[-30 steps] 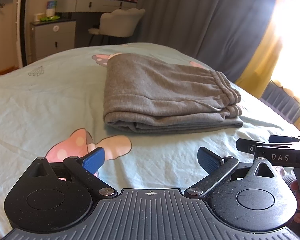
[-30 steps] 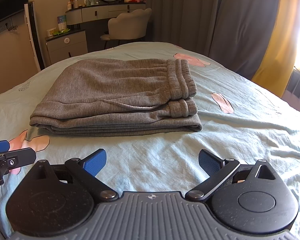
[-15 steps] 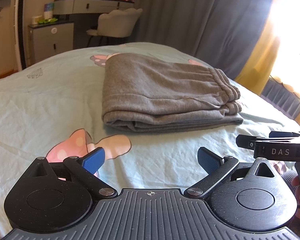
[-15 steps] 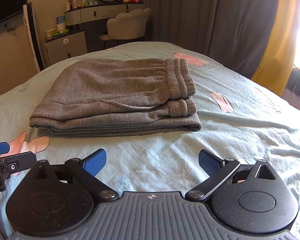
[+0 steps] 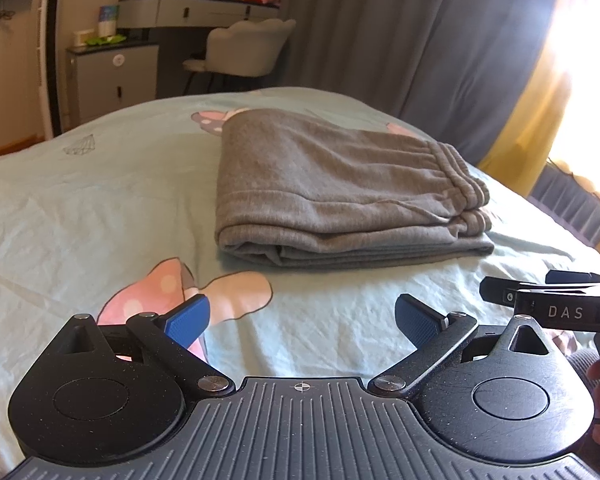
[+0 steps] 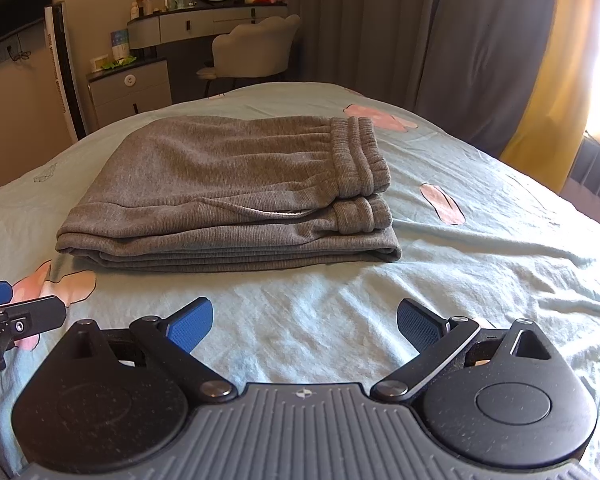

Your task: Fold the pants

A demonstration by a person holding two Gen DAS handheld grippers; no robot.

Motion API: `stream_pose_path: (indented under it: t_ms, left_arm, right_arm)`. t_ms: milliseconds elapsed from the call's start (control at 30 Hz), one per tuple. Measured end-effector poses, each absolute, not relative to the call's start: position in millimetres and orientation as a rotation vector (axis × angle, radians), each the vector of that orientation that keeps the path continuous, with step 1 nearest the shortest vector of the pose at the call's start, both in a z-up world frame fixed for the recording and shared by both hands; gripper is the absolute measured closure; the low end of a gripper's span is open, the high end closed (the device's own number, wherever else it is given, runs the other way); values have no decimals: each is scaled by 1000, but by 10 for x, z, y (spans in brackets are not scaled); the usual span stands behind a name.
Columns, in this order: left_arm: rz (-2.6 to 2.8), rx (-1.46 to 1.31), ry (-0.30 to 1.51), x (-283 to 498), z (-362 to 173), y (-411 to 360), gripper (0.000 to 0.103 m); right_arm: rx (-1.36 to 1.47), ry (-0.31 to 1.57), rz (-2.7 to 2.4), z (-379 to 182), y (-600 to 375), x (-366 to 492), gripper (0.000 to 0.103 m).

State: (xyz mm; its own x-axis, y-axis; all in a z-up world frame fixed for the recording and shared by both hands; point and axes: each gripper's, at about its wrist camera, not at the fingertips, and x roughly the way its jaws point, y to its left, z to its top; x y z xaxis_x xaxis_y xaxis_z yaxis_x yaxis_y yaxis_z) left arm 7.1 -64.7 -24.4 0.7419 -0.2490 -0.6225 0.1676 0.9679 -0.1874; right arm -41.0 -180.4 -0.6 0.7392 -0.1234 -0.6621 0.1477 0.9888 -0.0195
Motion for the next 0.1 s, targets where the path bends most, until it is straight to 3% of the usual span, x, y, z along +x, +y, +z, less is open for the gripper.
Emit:
stream_pose_path:
  t_ms: [100]
  left_arm:
    - [-227, -131, 700, 76, -246, -638, 1]
  right_arm:
    - [35, 726, -149, -13, -1808, -401, 4]
